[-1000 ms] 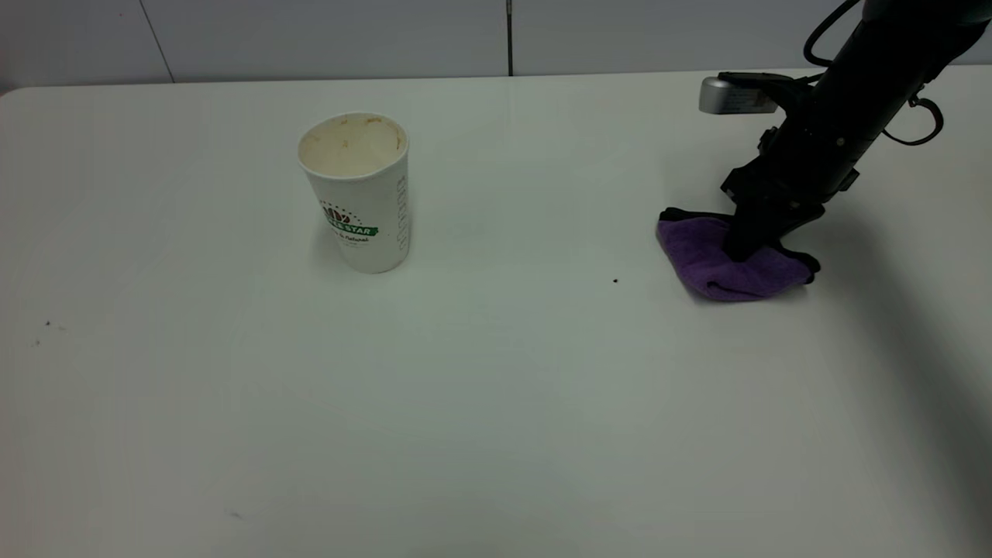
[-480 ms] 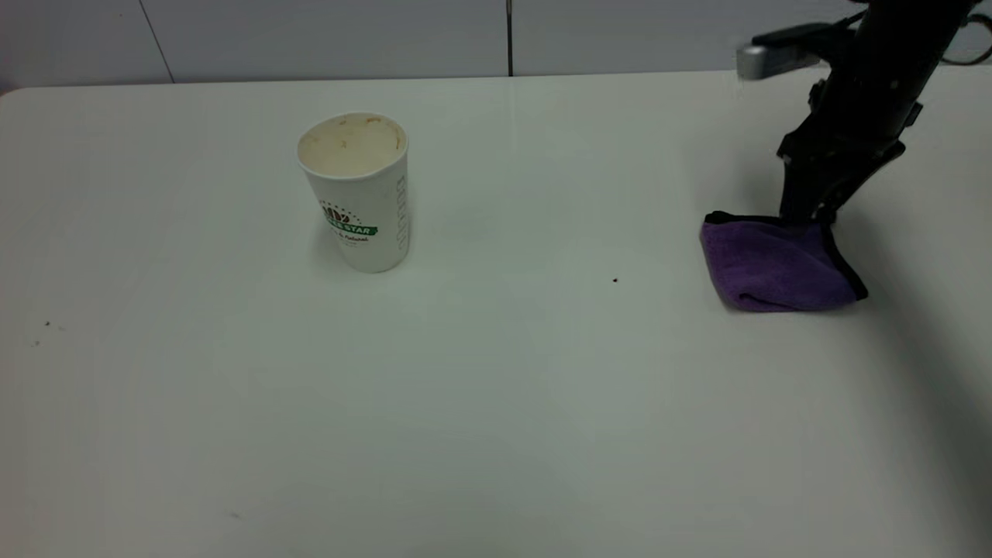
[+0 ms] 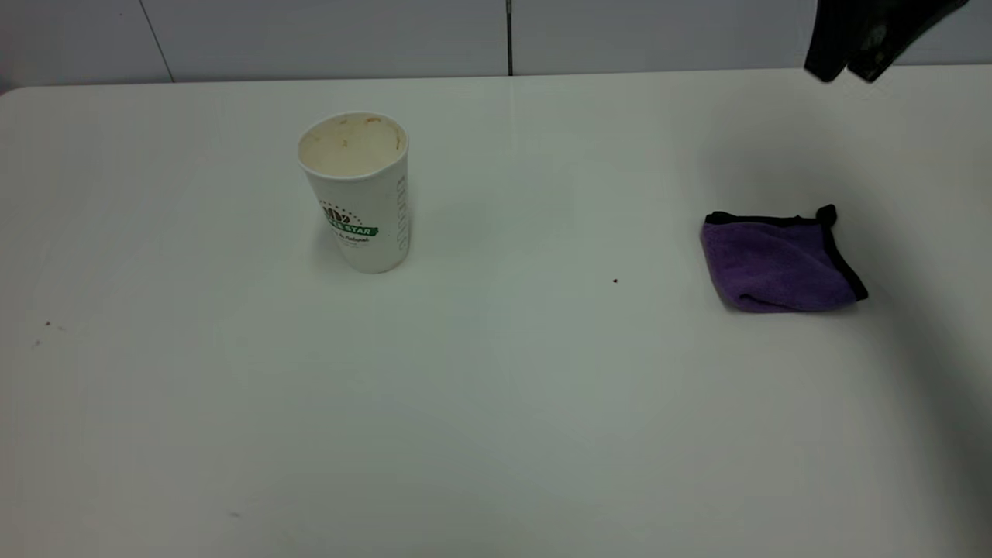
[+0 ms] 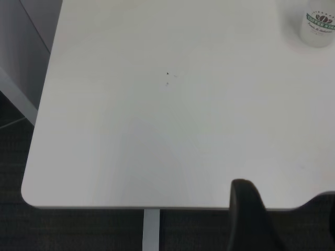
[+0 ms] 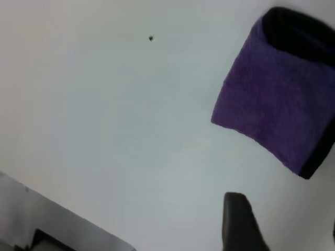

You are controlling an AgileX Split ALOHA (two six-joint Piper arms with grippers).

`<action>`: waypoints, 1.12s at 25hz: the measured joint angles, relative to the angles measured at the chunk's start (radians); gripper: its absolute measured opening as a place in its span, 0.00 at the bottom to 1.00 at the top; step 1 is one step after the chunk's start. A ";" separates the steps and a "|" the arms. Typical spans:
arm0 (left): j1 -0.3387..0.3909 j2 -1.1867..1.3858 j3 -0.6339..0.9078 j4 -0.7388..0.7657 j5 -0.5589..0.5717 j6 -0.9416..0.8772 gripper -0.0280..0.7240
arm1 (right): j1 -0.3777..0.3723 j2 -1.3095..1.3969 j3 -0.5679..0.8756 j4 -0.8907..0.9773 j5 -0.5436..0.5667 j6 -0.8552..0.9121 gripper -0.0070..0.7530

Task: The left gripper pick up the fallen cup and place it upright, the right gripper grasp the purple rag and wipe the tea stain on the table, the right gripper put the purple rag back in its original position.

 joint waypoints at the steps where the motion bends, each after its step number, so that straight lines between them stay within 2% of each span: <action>1: 0.000 0.000 0.000 0.000 0.000 0.000 0.59 | 0.000 -0.036 0.009 0.000 0.002 0.031 0.57; 6: 0.000 0.000 0.000 0.000 0.000 0.000 0.59 | 0.000 -0.263 0.137 -0.002 0.007 0.101 0.53; 17: 0.000 0.000 0.000 0.000 0.000 0.000 0.59 | 0.001 -0.874 0.659 -0.157 0.025 0.108 0.52; 21: 0.000 0.000 0.000 0.000 0.000 0.000 0.59 | 0.001 -1.095 0.849 -0.183 0.029 0.137 0.55; 28: 0.000 0.000 0.000 0.000 0.000 0.000 0.59 | 0.001 -1.425 1.095 -0.184 0.028 0.207 0.63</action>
